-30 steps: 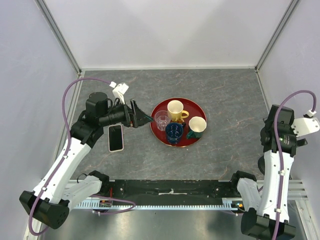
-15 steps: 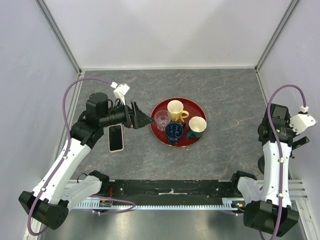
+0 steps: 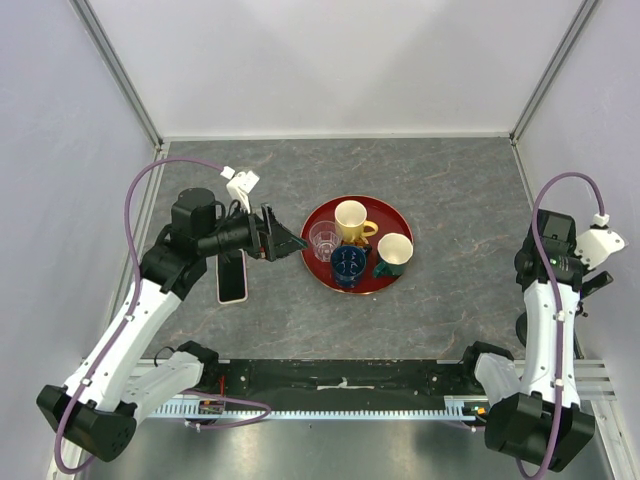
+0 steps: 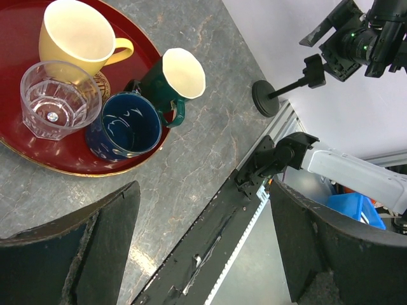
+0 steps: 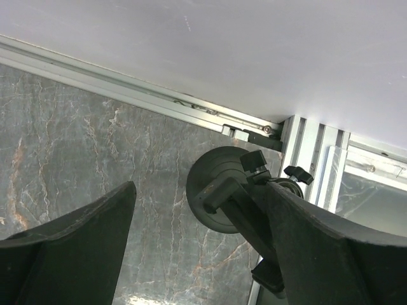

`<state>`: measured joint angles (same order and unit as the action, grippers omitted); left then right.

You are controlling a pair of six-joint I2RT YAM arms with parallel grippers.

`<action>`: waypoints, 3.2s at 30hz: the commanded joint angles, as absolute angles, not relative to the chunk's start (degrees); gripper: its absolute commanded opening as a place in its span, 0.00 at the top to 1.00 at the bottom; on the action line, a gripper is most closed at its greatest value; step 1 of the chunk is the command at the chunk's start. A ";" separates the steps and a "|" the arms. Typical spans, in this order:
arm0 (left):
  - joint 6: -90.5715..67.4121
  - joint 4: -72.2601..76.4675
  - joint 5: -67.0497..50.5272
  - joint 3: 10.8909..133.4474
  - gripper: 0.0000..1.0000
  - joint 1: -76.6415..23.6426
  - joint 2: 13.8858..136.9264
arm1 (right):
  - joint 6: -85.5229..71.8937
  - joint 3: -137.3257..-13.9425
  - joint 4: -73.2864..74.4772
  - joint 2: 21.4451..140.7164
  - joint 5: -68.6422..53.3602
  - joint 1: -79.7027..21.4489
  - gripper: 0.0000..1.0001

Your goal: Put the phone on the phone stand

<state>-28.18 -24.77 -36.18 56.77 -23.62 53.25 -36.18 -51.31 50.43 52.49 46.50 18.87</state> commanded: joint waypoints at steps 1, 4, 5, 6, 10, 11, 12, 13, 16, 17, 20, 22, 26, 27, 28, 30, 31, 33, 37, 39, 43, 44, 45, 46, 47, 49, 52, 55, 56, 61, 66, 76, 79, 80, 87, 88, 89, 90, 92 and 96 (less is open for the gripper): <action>-26.28 -23.12 -37.35 56.78 0.12 -23.82 53.61 | -35.07 -50.19 47.90 50.98 44.91 18.28 0.14; -26.98 -21.63 -38.23 56.08 0.12 -23.82 54.05 | -35.16 -49.83 47.64 51.24 45.96 17.93 0.15; -27.50 -21.27 -38.49 55.99 0.12 -23.82 54.14 | -35.07 -49.66 47.55 51.24 45.97 17.84 0.19; -27.60 -21.10 -38.67 55.90 0.12 -23.91 54.49 | -34.89 -49.66 47.46 51.41 46.05 17.75 0.23; -28.21 -20.74 -38.85 55.72 0.12 -23.91 54.41 | -34.54 -49.92 47.29 51.59 46.41 17.67 0.35; -28.21 -20.74 -38.76 55.72 0.12 -23.91 54.32 | -34.54 -50.27 47.29 51.77 46.67 17.67 0.39; -28.13 -20.74 -38.67 55.72 0.12 -23.91 53.97 | -34.37 -50.45 47.29 51.94 46.76 17.67 0.41; -27.95 -20.74 -38.67 55.55 0.12 -23.91 53.96 | -34.19 -50.80 47.20 51.94 46.84 17.67 0.44; -27.60 -20.74 -38.67 55.55 0.12 -23.99 54.23 | -34.45 -51.15 47.29 51.24 47.11 17.67 0.58; -27.68 -20.66 -38.58 55.55 0.12 -23.99 54.40 | -34.54 -51.33 47.11 50.98 47.02 17.67 0.65; -27.95 -20.74 -38.93 55.81 0.12 -23.99 54.75 | -34.54 -53.08 47.02 51.41 46.24 17.67 0.78; -28.04 -20.66 -38.85 55.72 0.12 -23.99 54.49 | -34.45 -54.48 47.02 51.77 45.53 17.67 0.81; -27.77 -20.65 -38.41 55.37 0.12 -23.99 54.32 | -35.42 -55.11 45.63 50.46 41.76 17.67 0.96; -27.77 -20.65 -38.41 55.28 0.12 -23.99 54.40 | -35.25 -55.11 45.01 50.10 38.79 17.67 0.99; -27.77 -20.65 -38.50 55.28 0.12 -23.99 54.49 | -35.07 -54.85 44.39 49.58 37.19 17.67 1.00; -27.95 -20.65 -38.67 55.46 0.12 -23.99 54.49 | -34.63 -54.41 42.19 47.73 33.07 17.67 1.00; -27.86 -20.83 -38.50 55.46 0.12 -23.99 54.41 | -34.54 -54.23 41.58 47.20 31.65 17.67 1.00; -27.69 -20.83 -38.41 55.37 0.12 -23.99 54.14 | -32.10 -54.14 39.56 45.36 24.40 17.67 1.00; -27.07 -21.53 -38.06 55.46 0.12 -23.99 54.40 | -26.48 -52.13 33.59 42.10 9.47 17.67 1.00; -27.07 -21.88 -38.06 55.72 0.12 -23.99 54.32 | -24.97 -51.77 32.61 42.18 4.51 17.67 1.00; -26.63 -22.24 -37.62 55.72 0.12 -23.99 53.53 | -19.27 -54.14 36.02 47.27 -2.43 17.58 1.00; -26.54 -22.32 -37.62 55.72 0.12 -23.99 53.53 | -18.12 -54.40 36.12 47.46 -3.50 17.40 1.00; -26.46 -22.50 -37.62 55.72 0.12 -23.99 53.70 | -17.58 -54.67 36.12 47.63 -4.21 16.88 1.00; -26.63 -22.41 -37.62 55.81 0.12 -23.99 54.05 | -15.75 -55.02 36.38 47.72 -4.65 16.27 1.00; -26.80 -22.50 -37.70 55.90 0.12 -23.99 54.14 | -14.78 -55.72 36.82 48.16 -5.88 14.52 1.00; -27.42 -22.41 -38.14 56.25 0.12 -23.99 54.23 | -13.37 -58.79 40.14 51.39 -4.93 12.05 1.00; -27.60 -22.50 -37.88 56.86 0.12 -23.99 53.53 | -10.46 -62.57 43.24 54.57 -4.04 6.78 1.00; -27.60 -22.67 -36.92 56.87 0.12 -23.99 52.47 | -9.58 -64.07 43.68 55.10 -7.20 1.33 1.00; -27.60 -22.68 -36.83 56.78 0.12 -23.99 52.47 | -9.41 -64.59 44.12 55.54 -8.16 -2.51 1.00; -28.13 -23.73 -36.56 57.22 0.12 -23.99 52.12 | -7.74 -67.85 49.82 57.92 -4.85 -17.02 1.00; -26.98 -25.31 -33.41 58.45 0.12 -23.99 49.32 | -11.07 -68.64 53.17 58.18 2.55 -32.59 1.00; -27.16 -26.45 -28.66 57.39 0.13 -23.99 42.99 | -20.74 -70.13 49.75 62.92 6.69 -58.85 1.00; -27.51 -26.81 -26.38 57.31 0.16 -23.99 41.05 | -20.92 -72.33 45.02 67.22 3.00 -64.75 1.00; -27.86 -26.81 -25.67 57.22 0.17 -23.99 39.04 | -20.48 -72.94 43.00 68.28 1.94 -65.56 1.00; -29.00 -26.36 -16.36 55.11 0.19 -23.99 28.05 | -10.92 -79.70 32.08 82.94 -6.67 -66.88 1.00; -29.09 -27.41 -15.48 55.19 0.20 -23.99 26.91 | -9.68 -82.24 32.08 84.27 -7.29 -66.88 1.00; -29.09 -27.94 -13.99 55.28 0.20 -23.99 26.02 | -8.36 -83.40 32.17 86.81 -7.90 -66.80 1.00; -29.00 -28.47 -13.54 55.28 0.20 -23.99 24.01 | -5.22 -84.54 32.43 87.97 -8.35 -66.88 1.00; -29.00 -29.88 -12.40 54.76 0.20 -23.99 21.98 | -1.95 -87.70 34.35 91.21 -10.27 -66.62 1.00; -29.44 -32.86 -10.37 52.91 0.20 -23.99 18.03 | 5.52 -91.31 36.55 95.00 -17.48 -66.36 1.00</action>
<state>-28.27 -29.04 -14.74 54.72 -23.88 20.43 -4.16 -85.86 37.91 93.21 -10.22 -66.67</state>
